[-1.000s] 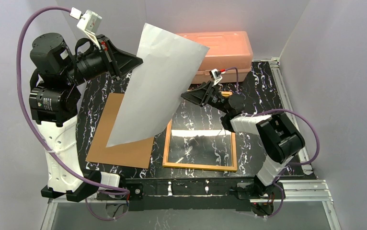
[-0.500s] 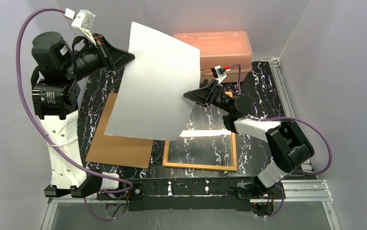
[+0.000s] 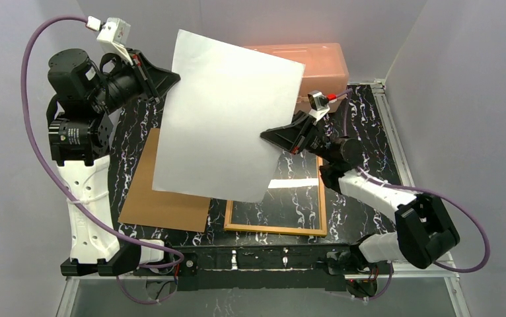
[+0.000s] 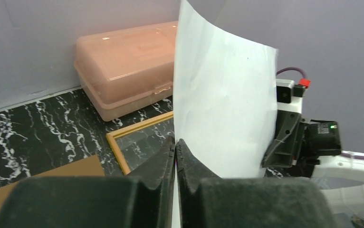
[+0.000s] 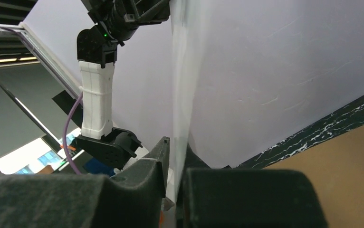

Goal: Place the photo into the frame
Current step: Turn over the photo at the center of the board, then place the photo in the photo frame.

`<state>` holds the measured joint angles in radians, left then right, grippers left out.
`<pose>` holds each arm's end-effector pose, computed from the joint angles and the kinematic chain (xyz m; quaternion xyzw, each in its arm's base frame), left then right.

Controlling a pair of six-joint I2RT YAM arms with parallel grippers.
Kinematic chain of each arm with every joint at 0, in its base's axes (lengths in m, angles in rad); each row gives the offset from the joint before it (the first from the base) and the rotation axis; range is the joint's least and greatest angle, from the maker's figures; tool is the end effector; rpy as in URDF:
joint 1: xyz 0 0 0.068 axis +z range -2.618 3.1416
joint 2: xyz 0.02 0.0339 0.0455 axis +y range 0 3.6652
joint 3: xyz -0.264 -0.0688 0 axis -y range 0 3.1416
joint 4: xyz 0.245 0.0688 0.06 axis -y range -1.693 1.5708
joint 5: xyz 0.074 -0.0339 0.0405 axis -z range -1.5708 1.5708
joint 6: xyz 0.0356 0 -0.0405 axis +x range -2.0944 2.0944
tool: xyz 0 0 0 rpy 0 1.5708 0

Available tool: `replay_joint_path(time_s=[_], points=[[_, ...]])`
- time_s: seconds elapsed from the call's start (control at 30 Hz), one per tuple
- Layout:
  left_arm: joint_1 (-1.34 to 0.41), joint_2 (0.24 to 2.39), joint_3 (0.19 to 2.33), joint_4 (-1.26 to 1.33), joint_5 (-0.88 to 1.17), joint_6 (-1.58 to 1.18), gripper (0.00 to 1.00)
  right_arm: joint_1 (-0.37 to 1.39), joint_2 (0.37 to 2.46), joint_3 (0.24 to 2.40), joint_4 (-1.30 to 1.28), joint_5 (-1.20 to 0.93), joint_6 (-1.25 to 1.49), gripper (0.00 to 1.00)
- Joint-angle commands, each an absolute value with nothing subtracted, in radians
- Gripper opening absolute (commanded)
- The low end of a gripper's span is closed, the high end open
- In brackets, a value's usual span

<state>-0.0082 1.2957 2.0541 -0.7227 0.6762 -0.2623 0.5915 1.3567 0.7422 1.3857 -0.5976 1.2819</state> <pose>0.1864 -0.0238 0.5833 0.1538 0.6800 -0.3198 0.6416 0.2153 0.1688 0.3513 -0.1293 0.4418 0.7771 0.4292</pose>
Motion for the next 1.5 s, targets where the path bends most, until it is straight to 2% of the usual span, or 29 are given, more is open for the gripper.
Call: replay_joint_path(time_s=[0.0,0.03,0.07,0.1,0.13,0.17,0.2,0.33,0.5,0.63,0.87,1.07,1.2,1.47], points=[[-0.002,1.281,2.042,-0.717,0.640,-0.218,0.09,0.592,1.292,0.764,1.231,-0.584,1.180,0.16],[-0.002,1.286,2.043,-0.738,0.634,-0.204,0.22,0.591,1.276,0.769,1.181,-0.583,1.166,0.14],[-0.002,1.296,2.044,-0.765,0.620,-0.187,0.44,0.590,1.255,0.780,1.117,-0.581,1.145,0.12],[-0.002,1.307,2.043,-0.795,0.606,-0.170,0.58,0.590,1.234,0.793,1.041,-0.579,1.116,0.09],[-0.002,1.319,2.043,-0.836,0.591,-0.149,0.67,0.590,1.207,0.815,0.939,-0.573,1.076,0.02],[-0.002,1.334,2.041,-0.874,0.582,-0.123,0.71,0.590,1.179,0.845,0.783,-0.557,0.987,0.01],[0.022,1.348,2.024,-0.907,0.564,-0.097,0.73,0.588,1.145,0.886,0.551,-0.531,0.909,0.01],[0.042,1.335,1.861,-0.930,0.493,0.008,0.77,0.582,1.111,1.043,-0.035,-0.371,0.689,0.01],[0.048,1.341,1.695,-0.951,0.427,0.122,0.78,0.572,1.142,1.106,-0.343,-0.263,0.613,0.01],[0.048,1.353,1.641,-1.005,0.457,0.164,0.85,0.568,1.204,1.126,-0.439,-0.253,0.542,0.01],[0.048,1.315,1.567,-1.012,0.469,0.212,0.86,0.566,1.279,1.190,-0.567,-0.155,0.478,0.01],[0.046,1.308,1.525,-1.016,0.492,0.218,0.86,0.564,1.300,1.176,-0.563,-0.117,0.466,0.01],[0.047,1.306,1.509,-1.017,0.498,0.218,0.86,0.563,1.319,1.160,-0.537,-0.118,0.452,0.07],[0.047,1.293,1.493,-1.017,0.502,0.223,0.86,0.560,1.366,1.164,-0.505,-0.056,0.409,0.09]])
